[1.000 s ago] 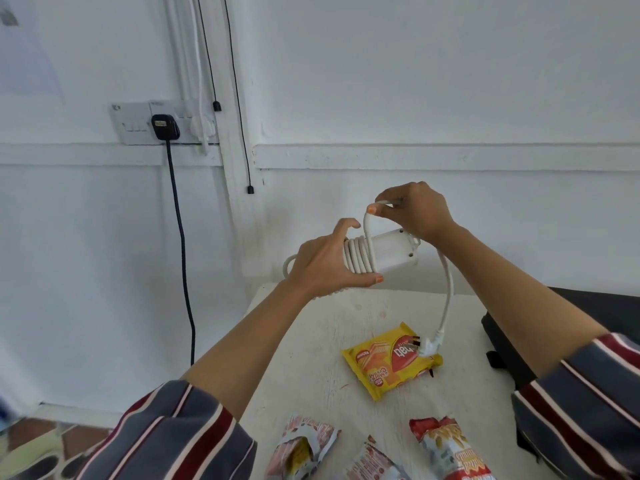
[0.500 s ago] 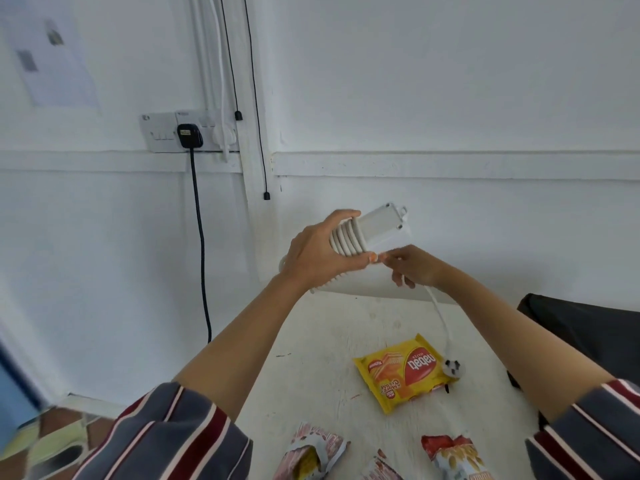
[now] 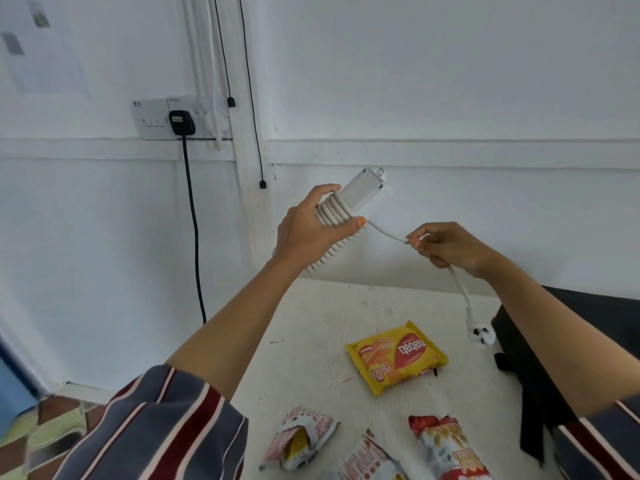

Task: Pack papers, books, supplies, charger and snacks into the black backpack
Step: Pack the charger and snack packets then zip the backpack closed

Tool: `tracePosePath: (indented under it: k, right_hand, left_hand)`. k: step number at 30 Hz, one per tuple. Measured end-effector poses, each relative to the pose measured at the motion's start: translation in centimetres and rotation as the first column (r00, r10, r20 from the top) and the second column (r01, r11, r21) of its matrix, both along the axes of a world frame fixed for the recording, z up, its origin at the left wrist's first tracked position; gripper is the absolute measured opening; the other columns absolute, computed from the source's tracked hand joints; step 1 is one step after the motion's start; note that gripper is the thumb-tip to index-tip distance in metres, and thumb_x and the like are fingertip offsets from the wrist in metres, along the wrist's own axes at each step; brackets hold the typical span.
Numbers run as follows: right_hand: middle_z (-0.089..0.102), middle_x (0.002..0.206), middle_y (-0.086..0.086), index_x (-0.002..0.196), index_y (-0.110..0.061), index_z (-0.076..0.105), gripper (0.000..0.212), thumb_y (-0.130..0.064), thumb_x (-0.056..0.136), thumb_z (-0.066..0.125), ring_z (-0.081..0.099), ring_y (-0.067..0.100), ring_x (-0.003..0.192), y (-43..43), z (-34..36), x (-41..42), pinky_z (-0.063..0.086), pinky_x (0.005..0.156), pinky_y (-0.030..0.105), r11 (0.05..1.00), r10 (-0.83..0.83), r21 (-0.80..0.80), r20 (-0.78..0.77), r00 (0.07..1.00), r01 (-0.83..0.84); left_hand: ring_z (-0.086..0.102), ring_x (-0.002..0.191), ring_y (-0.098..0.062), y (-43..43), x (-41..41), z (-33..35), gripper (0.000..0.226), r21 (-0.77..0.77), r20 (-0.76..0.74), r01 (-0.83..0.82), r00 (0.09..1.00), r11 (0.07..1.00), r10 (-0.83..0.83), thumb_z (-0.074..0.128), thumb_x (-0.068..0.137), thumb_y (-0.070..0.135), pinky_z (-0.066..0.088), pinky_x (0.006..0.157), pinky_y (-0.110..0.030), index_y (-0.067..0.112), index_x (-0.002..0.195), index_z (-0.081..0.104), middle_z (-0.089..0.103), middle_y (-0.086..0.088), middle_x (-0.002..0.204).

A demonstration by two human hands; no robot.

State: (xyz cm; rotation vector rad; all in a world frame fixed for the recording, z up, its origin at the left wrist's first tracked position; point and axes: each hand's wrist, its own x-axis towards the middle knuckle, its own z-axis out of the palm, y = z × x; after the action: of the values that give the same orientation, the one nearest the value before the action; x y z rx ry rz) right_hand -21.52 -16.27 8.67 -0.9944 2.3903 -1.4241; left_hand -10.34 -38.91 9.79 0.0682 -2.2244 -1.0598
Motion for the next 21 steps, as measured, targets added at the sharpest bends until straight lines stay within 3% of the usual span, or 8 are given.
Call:
tracePosePath:
  k: [3, 5, 8, 10, 13, 17, 19, 21]
  right_hand:
    - [0.063, 0.073, 0.005, 0.090, -0.010, 0.069, 0.010, -0.015, 0.089, 0.061, 0.048, 0.006, 0.056, -1.3, 0.8, 0.6, 0.036, 0.056, 0.012, 0.962, 0.029, 0.265, -0.357, 0.934, 0.072]
    - [0.062, 0.082, 0.000, 0.098, -0.010, 0.070, 0.015, -0.018, 0.091, 0.058, 0.050, 0.006, 0.067, -2.2, 1.3, 1.6, 0.036, 0.061, 0.014, 0.911, 0.092, 0.399, -0.442, 0.892, 0.103]
    - [0.060, 0.086, -0.001, 0.102, -0.007, 0.069, 0.018, -0.013, 0.092, 0.054, 0.056, 0.011, 0.077, -2.5, 1.6, 3.3, 0.043, 0.069, 0.021, 0.869, 0.156, 0.473, -0.538, 0.829, 0.144]
    - [0.063, 0.091, 0.005, 0.099, -0.004, 0.069, 0.020, -0.007, 0.092, 0.050, 0.060, 0.023, 0.085, -2.7, 1.5, 4.0, 0.044, 0.073, 0.028, 0.862, 0.211, 0.477, -0.649, 0.731, 0.175]
    - [0.063, 0.097, 0.006, 0.106, -0.008, 0.067, 0.023, -0.007, 0.093, 0.048, 0.060, 0.026, 0.085, -3.0, 1.1, 4.7, 0.040, 0.068, 0.028, 0.868, 0.274, 0.460, -0.760, 0.589, 0.189]
    - [0.063, 0.082, 0.007, 0.095, -0.006, 0.070, 0.015, -0.006, 0.087, 0.058, 0.062, 0.028, 0.063, -2.7, 0.9, 5.1, 0.036, 0.053, 0.027, 0.894, 0.330, 0.426, -0.835, 0.440, 0.139]
    - [0.063, 0.072, 0.006, 0.090, -0.006, 0.072, 0.015, -0.007, 0.079, 0.061, 0.058, 0.024, 0.051, -2.2, 0.8, 5.0, 0.034, 0.046, 0.024, 0.929, 0.282, 0.357, -0.851, 0.443, 0.094]
    - [0.064, 0.073, 0.005, 0.093, -0.006, 0.072, 0.019, -0.009, 0.078, 0.061, 0.057, 0.019, 0.052, -1.8, 0.7, 4.9, 0.034, 0.047, 0.024, 0.957, 0.222, 0.286, -0.836, 0.502, 0.053]
  left_hand:
    - [0.060, 0.088, -0.012, 0.7, -0.6, -0.5, 0.071, -0.097, 0.045, -0.139, 0.989, 0.986, 0.144, 0.068, 0.063, 0.068, 0.052, 0.079, -0.034, 0.038, 0.123, 0.047, 0.062, 0.008, 0.102]
    - [0.058, 0.091, -0.014, 0.9, -1.1, -1.0, 0.069, -0.198, 0.057, -0.221, 0.970, 0.955, 0.236, 0.068, 0.068, 0.063, 0.047, 0.078, -0.031, 0.034, 0.127, 0.046, 0.062, 0.005, 0.105]
    - [0.060, 0.093, -0.023, 0.6, -1.9, -1.8, 0.075, -0.436, 0.082, -0.276, 0.935, 0.856, 0.344, 0.065, 0.068, 0.067, 0.042, 0.078, -0.034, 0.033, 0.131, 0.043, 0.064, -0.001, 0.104]
    - [0.059, 0.094, -0.027, 0.6, -2.2, -2.4, 0.079, -0.546, 0.107, -0.264, 0.919, 0.795, 0.379, 0.063, 0.067, 0.070, 0.041, 0.079, -0.036, 0.034, 0.133, 0.041, 0.063, -0.006, 0.105]
    - [0.056, 0.102, -0.029, 1.4, -2.2, -2.9, 0.081, -0.608, 0.144, -0.211, 0.919, 0.766, 0.368, 0.062, 0.068, 0.070, 0.038, 0.082, -0.037, 0.035, 0.137, 0.037, 0.061, -0.008, 0.113]
    - [0.052, 0.108, -0.026, 2.3, -1.7, -3.7, 0.080, -0.641, 0.194, -0.069, 0.949, 0.764, 0.248, 0.065, 0.069, 0.065, 0.034, 0.088, -0.036, 0.037, 0.138, 0.035, 0.057, -0.005, 0.120]
    - [0.053, 0.105, -0.023, 2.4, -1.3, -4.2, 0.079, -0.615, 0.193, -0.010, 0.968, 0.789, 0.163, 0.067, 0.067, 0.064, 0.035, 0.087, -0.035, 0.037, 0.136, 0.038, 0.058, -0.003, 0.118]
    - [0.055, 0.100, -0.020, 2.5, -1.0, -4.5, 0.078, -0.567, 0.183, 0.030, 0.979, 0.823, 0.090, 0.070, 0.066, 0.062, 0.035, 0.082, -0.032, 0.036, 0.133, 0.041, 0.060, 0.000, 0.114]
